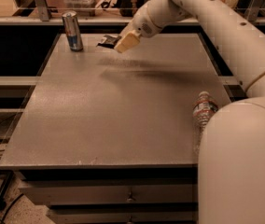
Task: Move rxbar chocolate near redbull can
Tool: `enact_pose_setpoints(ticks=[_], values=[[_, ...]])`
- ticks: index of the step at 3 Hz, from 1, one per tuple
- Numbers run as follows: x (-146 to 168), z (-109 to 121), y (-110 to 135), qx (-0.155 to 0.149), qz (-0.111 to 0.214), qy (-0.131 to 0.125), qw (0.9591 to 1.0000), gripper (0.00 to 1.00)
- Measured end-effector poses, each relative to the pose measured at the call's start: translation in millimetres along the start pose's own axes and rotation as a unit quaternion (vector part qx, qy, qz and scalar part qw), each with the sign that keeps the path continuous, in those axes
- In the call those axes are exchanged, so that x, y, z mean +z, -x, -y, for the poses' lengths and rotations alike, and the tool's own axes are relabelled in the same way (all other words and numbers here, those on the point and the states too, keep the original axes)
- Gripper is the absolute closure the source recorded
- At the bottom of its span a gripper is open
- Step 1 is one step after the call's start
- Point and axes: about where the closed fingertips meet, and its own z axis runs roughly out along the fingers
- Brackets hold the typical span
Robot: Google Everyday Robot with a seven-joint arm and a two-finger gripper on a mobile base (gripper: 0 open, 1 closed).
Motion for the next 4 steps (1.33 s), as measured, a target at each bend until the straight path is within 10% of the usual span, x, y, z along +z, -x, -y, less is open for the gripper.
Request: enact_pose_setpoints(ticks=[2,4], values=[[62.6,-8.4,42.5,-0.025,-0.001,0.032,0.9992,0.89],[113.3,-7.0,54.2,0.016,-0.003,0.040,0.9991,0.48]])
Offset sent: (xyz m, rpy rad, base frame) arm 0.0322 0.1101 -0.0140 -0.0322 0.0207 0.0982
